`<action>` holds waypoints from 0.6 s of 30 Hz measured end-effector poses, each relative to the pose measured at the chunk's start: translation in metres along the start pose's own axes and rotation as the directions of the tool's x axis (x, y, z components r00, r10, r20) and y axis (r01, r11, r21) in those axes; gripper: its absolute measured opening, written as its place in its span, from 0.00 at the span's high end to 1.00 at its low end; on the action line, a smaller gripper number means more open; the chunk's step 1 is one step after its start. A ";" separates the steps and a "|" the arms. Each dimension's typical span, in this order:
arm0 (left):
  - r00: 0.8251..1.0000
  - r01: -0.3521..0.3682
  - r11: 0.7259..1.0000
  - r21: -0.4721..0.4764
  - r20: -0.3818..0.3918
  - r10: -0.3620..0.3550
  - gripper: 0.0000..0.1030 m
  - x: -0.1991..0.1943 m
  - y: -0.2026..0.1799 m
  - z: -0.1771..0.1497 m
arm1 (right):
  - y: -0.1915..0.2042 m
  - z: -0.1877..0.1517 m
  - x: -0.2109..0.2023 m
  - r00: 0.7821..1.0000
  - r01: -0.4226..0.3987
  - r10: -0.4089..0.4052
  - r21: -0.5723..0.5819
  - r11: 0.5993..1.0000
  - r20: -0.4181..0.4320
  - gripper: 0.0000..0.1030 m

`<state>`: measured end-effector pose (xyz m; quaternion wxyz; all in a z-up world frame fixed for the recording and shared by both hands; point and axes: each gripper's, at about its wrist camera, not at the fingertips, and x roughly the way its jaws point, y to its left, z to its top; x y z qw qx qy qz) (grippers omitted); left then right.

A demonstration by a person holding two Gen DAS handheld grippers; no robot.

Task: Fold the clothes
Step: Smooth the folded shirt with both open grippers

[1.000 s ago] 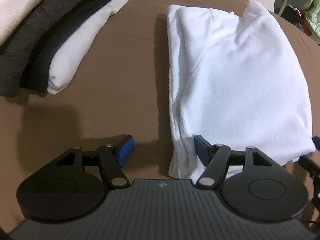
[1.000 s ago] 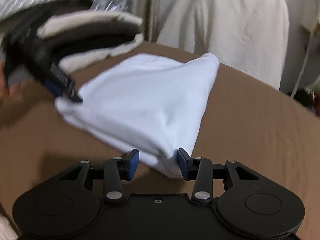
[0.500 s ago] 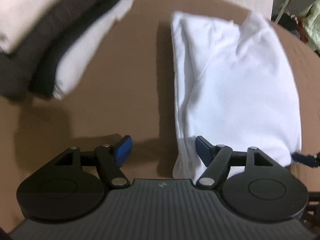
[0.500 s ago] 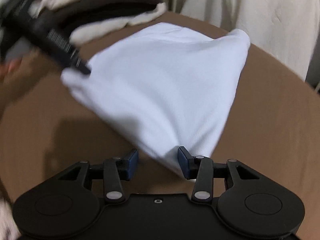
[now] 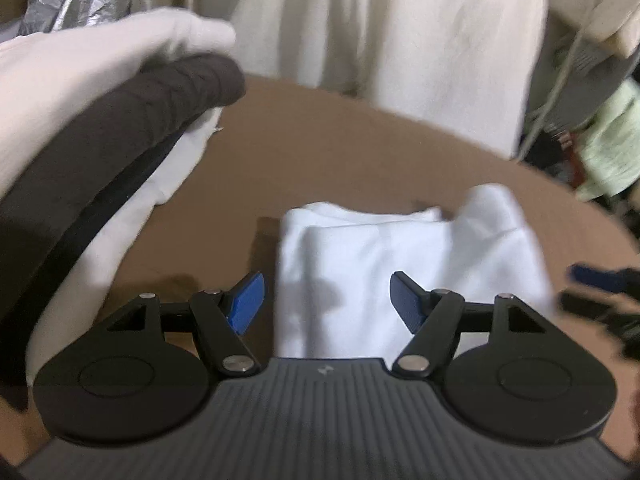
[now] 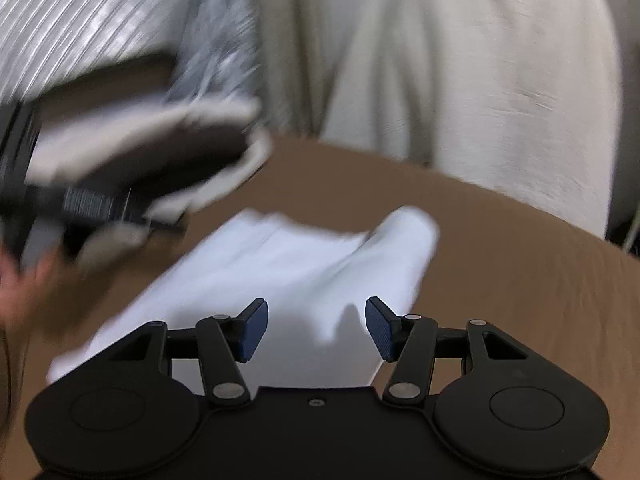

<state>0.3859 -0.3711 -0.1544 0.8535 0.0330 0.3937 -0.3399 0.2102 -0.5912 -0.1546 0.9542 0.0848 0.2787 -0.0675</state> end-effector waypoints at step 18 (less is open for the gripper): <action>0.991 0.130 0.989 0.076 0.001 -0.131 0.57 0.025 -0.011 -0.017 | -0.052 -0.031 0.045 0.989 -0.145 0.134 0.225 0.964 0.063 0.42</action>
